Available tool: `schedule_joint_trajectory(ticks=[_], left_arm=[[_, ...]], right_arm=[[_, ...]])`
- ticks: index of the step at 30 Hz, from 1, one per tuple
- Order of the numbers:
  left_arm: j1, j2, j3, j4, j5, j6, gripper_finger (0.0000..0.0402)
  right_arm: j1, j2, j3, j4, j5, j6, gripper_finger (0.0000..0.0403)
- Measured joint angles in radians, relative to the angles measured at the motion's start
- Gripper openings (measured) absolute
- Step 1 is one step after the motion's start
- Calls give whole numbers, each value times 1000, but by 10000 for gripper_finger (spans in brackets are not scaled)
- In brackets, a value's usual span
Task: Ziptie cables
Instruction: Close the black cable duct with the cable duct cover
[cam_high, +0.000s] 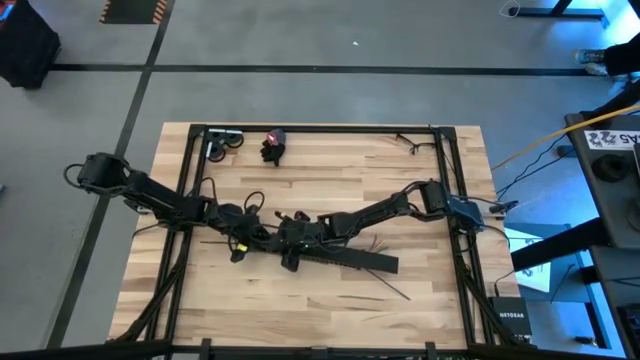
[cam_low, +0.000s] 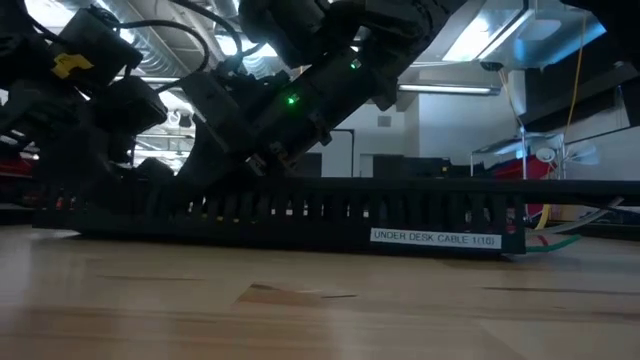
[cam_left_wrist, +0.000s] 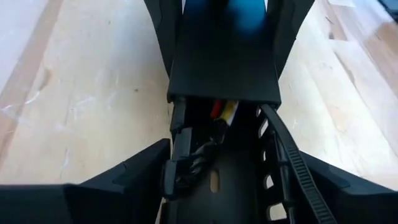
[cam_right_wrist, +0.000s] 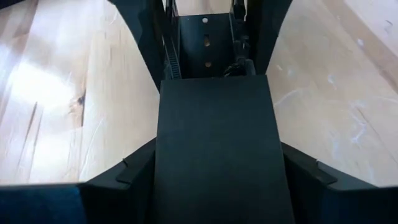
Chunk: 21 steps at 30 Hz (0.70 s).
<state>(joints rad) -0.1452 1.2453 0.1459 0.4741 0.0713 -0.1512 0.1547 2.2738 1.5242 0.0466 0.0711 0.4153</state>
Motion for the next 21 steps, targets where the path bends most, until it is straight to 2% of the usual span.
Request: schedule_joint_trajectory(ticks=[11,21], left_arm=[[-5,-2,0,-14,-42,19,186],[-11,8,14,37,-65,35,223]], right_arm=[[-1,1,-5,50,19,-8,237],[-5,14,-4,102,41,-31,237]])
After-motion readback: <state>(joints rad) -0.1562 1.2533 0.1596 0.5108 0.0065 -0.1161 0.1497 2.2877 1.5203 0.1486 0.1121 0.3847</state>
